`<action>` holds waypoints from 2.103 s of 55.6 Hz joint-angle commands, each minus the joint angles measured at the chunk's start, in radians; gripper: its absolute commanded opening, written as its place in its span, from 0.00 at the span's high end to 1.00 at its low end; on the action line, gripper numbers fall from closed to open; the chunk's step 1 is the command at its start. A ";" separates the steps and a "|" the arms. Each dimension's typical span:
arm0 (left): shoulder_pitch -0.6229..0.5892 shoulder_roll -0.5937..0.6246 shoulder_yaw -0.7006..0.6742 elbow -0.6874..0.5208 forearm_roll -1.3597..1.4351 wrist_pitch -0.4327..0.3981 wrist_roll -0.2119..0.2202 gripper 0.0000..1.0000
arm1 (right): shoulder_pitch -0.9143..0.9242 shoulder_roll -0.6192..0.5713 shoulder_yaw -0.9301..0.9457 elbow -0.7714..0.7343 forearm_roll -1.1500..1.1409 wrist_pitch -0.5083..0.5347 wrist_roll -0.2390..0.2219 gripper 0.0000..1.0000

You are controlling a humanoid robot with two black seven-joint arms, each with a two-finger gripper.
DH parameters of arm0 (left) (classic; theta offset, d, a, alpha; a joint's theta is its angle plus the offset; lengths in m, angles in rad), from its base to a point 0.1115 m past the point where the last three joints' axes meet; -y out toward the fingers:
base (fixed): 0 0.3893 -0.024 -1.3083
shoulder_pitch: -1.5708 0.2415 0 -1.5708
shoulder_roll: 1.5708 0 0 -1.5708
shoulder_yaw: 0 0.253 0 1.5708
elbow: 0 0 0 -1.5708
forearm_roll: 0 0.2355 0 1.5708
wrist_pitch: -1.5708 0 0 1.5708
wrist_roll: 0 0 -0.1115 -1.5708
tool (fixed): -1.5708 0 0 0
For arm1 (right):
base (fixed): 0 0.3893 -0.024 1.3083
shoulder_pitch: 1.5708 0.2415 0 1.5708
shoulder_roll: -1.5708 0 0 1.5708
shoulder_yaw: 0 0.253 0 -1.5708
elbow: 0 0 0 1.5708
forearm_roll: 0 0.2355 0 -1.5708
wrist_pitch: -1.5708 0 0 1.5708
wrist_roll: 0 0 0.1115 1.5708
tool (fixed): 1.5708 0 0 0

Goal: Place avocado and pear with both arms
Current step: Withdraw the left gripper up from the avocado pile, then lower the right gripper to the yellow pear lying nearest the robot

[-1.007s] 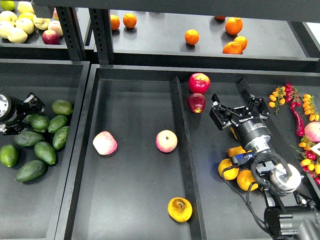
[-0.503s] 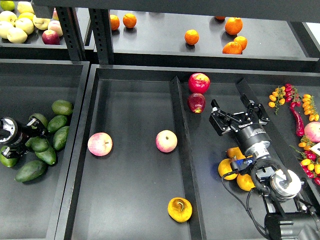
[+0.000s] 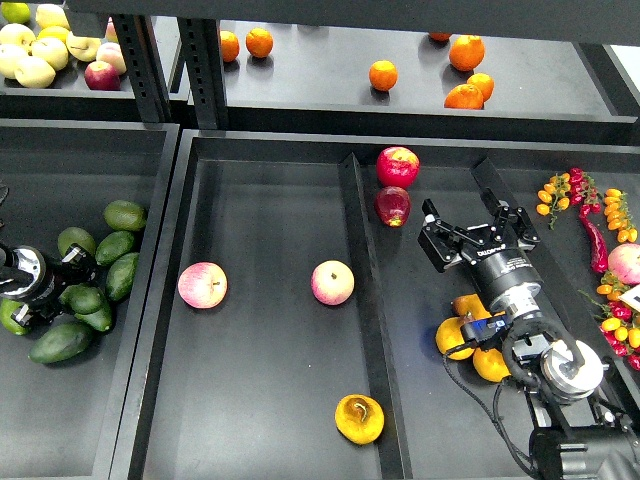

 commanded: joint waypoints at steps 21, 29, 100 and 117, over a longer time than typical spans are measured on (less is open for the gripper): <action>-0.002 0.000 0.001 -0.005 0.003 0.000 0.001 0.23 | -0.006 0.000 0.001 -0.001 -0.001 0.001 0.000 0.00; -0.011 0.004 0.001 -0.017 0.002 0.000 0.001 0.11 | -0.014 0.000 0.001 0.000 -0.001 0.009 0.000 0.00; 0.260 -0.181 -1.247 -0.453 -0.375 0.000 0.001 0.01 | -0.071 -0.112 -0.194 -0.049 -0.033 0.334 -0.182 0.00; 0.516 -0.290 -1.326 -0.660 -0.375 0.000 0.001 0.01 | -0.063 -0.399 -0.372 -0.060 -0.067 0.393 -0.272 0.00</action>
